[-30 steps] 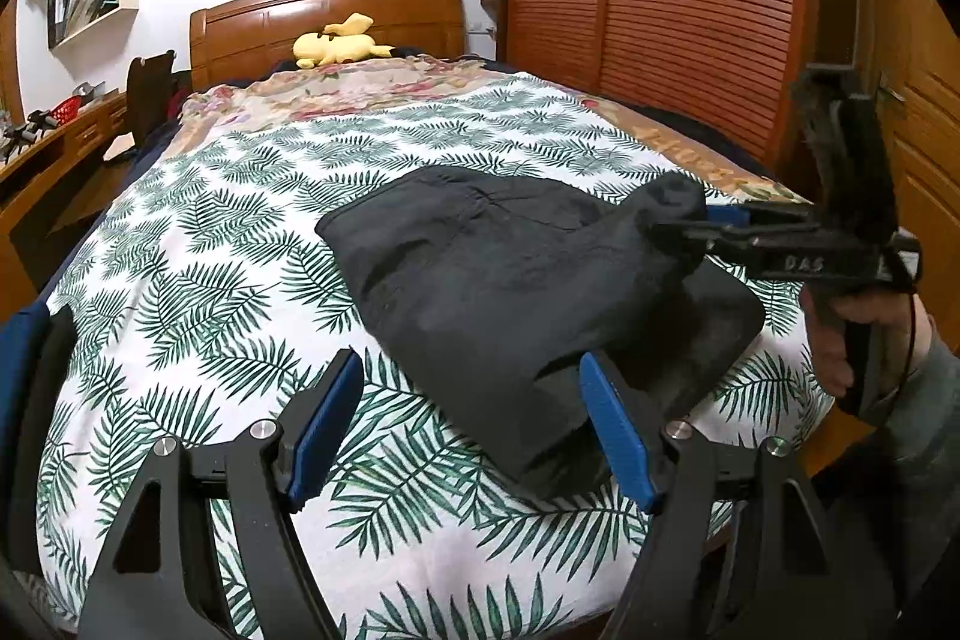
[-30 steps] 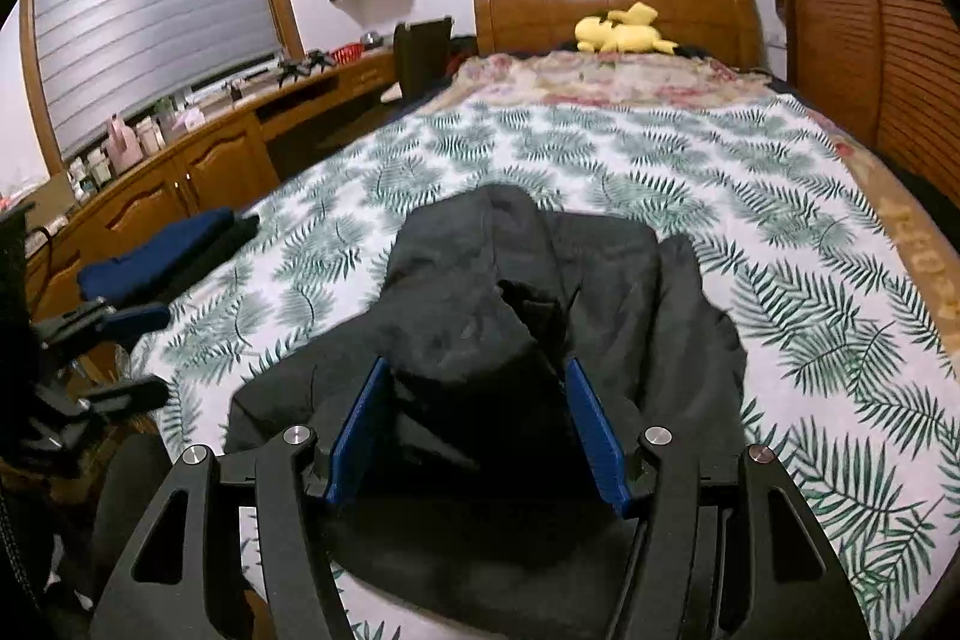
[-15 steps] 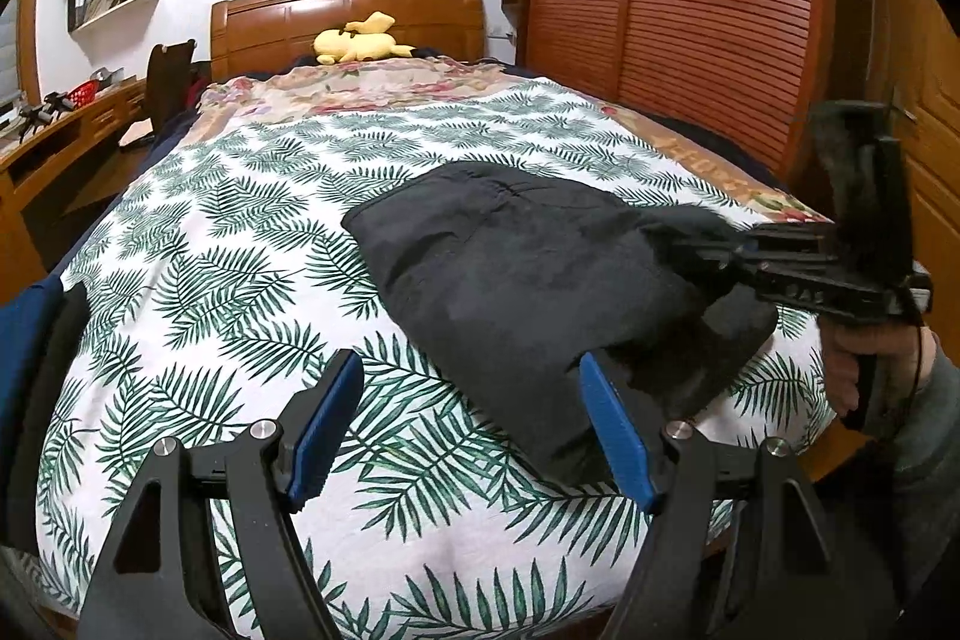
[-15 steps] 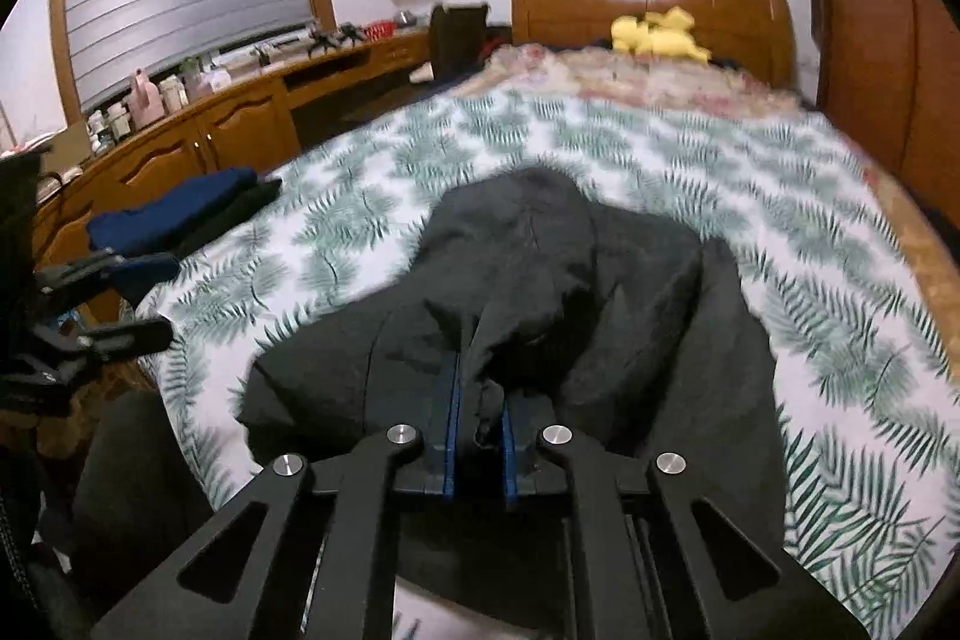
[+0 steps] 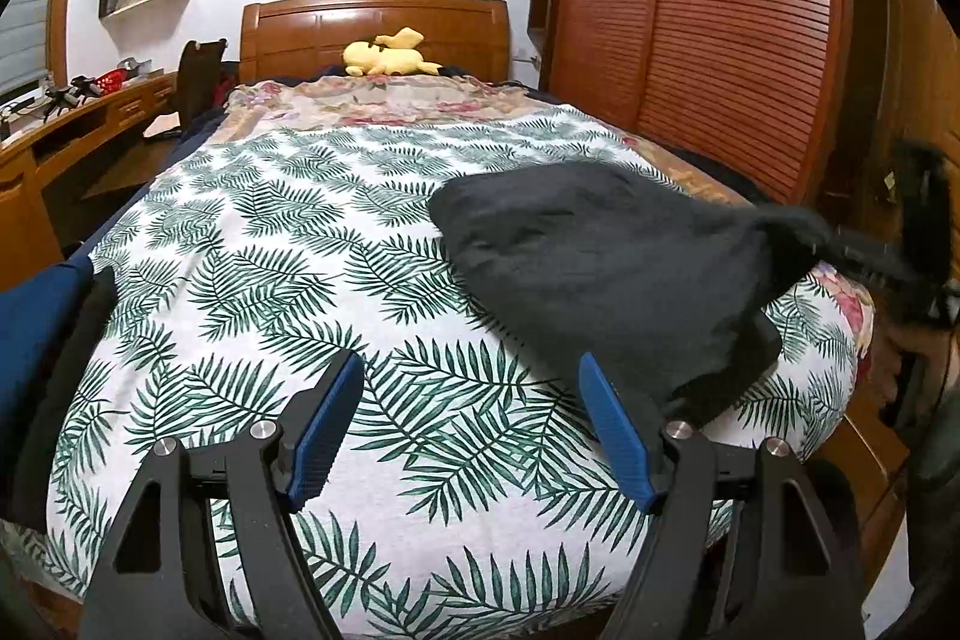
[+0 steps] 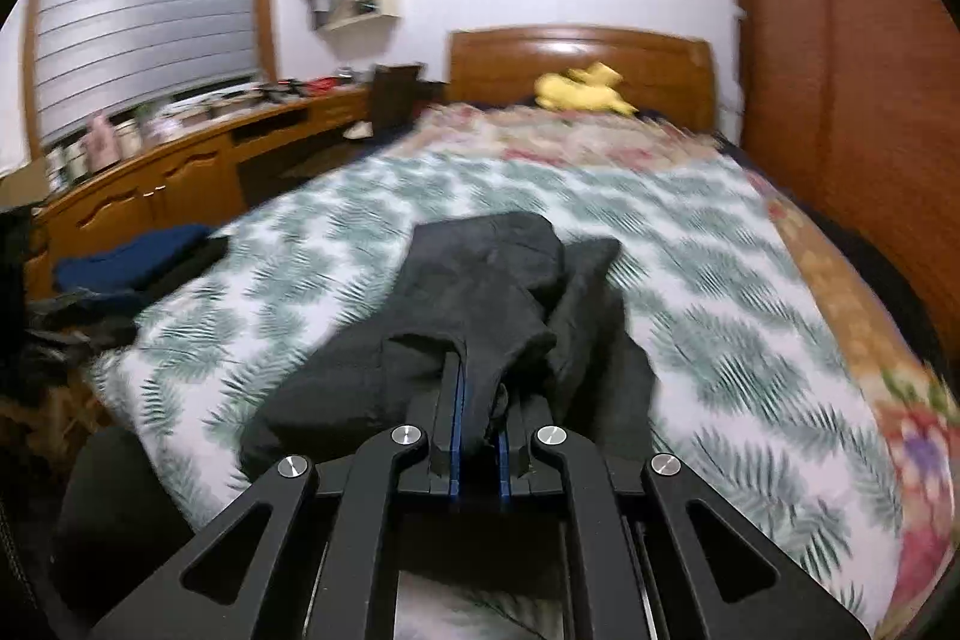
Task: Fold large clothes
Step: 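Press the folded black jacket flat with both open tools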
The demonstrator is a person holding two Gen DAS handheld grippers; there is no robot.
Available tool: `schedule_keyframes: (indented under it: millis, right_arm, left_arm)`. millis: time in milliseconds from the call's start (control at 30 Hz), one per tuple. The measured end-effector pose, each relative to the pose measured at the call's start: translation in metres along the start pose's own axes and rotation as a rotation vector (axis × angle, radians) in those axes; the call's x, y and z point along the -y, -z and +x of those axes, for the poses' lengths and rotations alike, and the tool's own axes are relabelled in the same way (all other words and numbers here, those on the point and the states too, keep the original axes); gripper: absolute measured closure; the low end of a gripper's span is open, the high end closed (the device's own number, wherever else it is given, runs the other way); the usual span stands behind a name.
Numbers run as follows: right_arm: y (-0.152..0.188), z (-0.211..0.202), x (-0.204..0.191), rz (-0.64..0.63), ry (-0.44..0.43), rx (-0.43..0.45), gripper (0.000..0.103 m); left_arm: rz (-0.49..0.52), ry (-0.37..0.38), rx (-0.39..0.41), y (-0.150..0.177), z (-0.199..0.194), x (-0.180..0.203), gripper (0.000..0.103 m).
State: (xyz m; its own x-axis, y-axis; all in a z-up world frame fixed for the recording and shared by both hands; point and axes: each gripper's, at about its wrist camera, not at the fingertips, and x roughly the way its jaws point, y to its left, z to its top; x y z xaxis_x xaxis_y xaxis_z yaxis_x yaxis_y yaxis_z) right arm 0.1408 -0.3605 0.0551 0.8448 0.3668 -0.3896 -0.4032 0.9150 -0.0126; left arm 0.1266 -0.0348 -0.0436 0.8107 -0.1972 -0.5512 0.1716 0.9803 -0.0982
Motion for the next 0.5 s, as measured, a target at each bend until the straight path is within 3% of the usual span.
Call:
schedule_keyframes:
  millis: [100,267,500]
  right_arm:
    - [0.023,0.015,0.022,0.057,0.041,-0.098,0.091]
    - [0.025,0.010,0.037,0.096,0.127,-0.122,0.053]
    - [0.004,-0.028,0.014,0.039,0.162,-0.050,0.044]
  left_arm:
    - [0.004,-0.005,0.005,-0.002,-0.007,0.000,0.028]
    - [0.007,-0.050,0.037,-0.007,-0.022,0.001,0.028]
    - [-0.002,-0.085,0.086,-0.012,-0.043,-0.004,0.028]
